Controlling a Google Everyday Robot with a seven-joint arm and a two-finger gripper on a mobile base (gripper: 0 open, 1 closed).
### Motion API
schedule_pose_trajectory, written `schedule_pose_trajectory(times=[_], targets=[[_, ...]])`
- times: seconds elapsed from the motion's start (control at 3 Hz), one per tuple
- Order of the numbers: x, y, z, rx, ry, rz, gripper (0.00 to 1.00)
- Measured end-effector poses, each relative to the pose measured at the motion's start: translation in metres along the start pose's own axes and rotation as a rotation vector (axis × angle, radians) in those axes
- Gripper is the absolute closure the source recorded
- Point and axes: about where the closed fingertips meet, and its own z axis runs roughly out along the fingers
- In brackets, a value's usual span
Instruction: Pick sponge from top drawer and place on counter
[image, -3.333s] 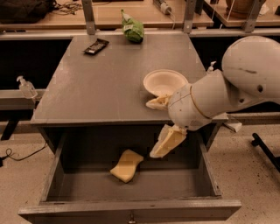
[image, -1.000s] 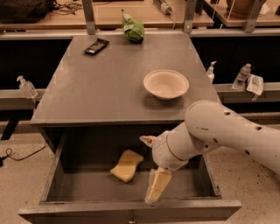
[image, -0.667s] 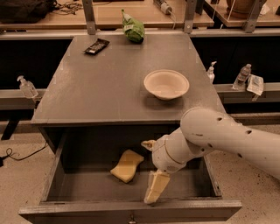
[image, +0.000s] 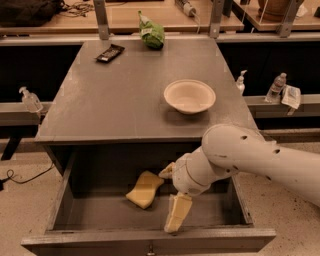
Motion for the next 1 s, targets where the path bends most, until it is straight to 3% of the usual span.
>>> schedule_pose_trajectory(times=[0.33,0.67,1.0], targets=[[0.000,0.000,0.000,0.000,0.000,0.000,0.29],[-0.007,-0.007,-0.011,0.051,-0.006,-0.009,0.24],[-0.021,-0.009,-0.030,0.101,-0.012,-0.021,0.12]])
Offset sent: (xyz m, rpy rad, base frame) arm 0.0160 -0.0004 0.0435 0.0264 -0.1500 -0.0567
